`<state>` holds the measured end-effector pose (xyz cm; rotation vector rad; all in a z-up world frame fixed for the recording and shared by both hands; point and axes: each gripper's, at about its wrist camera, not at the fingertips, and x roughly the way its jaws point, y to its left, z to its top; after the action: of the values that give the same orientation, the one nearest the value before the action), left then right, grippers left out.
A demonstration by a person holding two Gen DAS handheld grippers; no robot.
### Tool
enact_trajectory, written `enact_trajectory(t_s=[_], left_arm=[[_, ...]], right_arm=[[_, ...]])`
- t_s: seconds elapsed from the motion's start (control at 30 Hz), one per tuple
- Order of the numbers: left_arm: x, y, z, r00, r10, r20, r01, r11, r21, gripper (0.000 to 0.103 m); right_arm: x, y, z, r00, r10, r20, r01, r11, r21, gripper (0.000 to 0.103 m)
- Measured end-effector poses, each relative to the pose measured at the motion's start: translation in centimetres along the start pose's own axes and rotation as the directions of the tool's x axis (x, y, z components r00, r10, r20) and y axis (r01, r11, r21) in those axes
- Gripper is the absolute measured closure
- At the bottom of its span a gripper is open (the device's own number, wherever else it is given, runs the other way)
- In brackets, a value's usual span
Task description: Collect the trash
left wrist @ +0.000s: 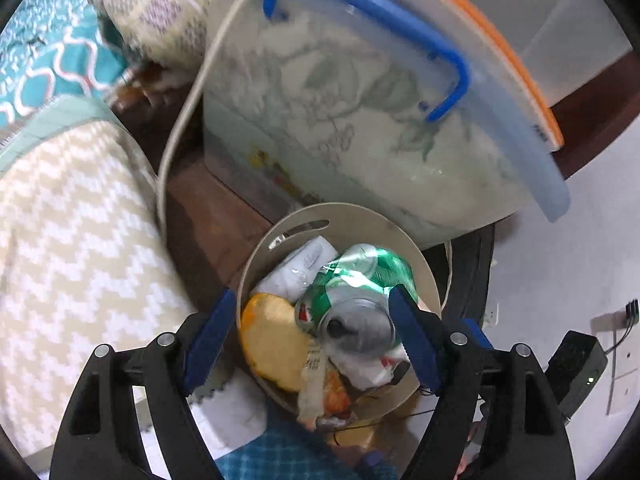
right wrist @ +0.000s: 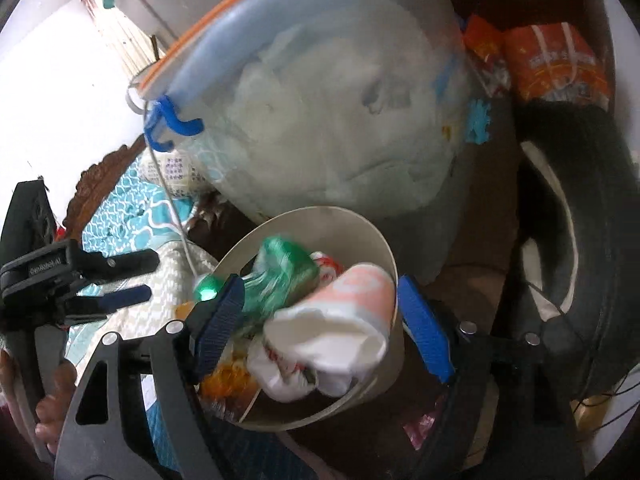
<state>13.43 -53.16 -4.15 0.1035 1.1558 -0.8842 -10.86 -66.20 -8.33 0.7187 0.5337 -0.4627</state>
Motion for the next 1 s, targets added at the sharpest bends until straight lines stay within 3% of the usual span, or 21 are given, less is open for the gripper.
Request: enact_trajectory(t_s=[0.2, 0.4, 0.63, 1.0], left_arm=[[-4.7, -0.3, -3.8, 0.995, 0.056, 0.086, -0.063, 0.995, 0.077, 0.028], [-9.8, 0.1, -9.8, 0.967, 0.161, 0.198, -0.196, 0.966, 0.168, 0.023], [-14.9, 2.2, -15.8, 0.916, 0.289, 0.278, -0.341, 0.927, 0.16, 0.019], [-21.8, 5.3, -21.6, 0.876, 0.333, 0.349, -0.381, 0.921, 0.078, 0.016]], right_arm=[[-3.4, 1.0, -3.3, 0.999, 0.043, 0.028, -0.044, 0.999, 0.009, 0.024], [-8.3, 2.7, -7.7, 0.995, 0.093, 0.048, -0.094, 0.995, 0.038, 0.024], [-13.3, 5.4, -12.0, 0.989, 0.117, 0.088, -0.122, 0.991, 0.048, 0.024], [-18.5, 10.2, -15.7, 0.978, 0.165, 0.125, -0.167, 0.986, 0.004, 0.023]])
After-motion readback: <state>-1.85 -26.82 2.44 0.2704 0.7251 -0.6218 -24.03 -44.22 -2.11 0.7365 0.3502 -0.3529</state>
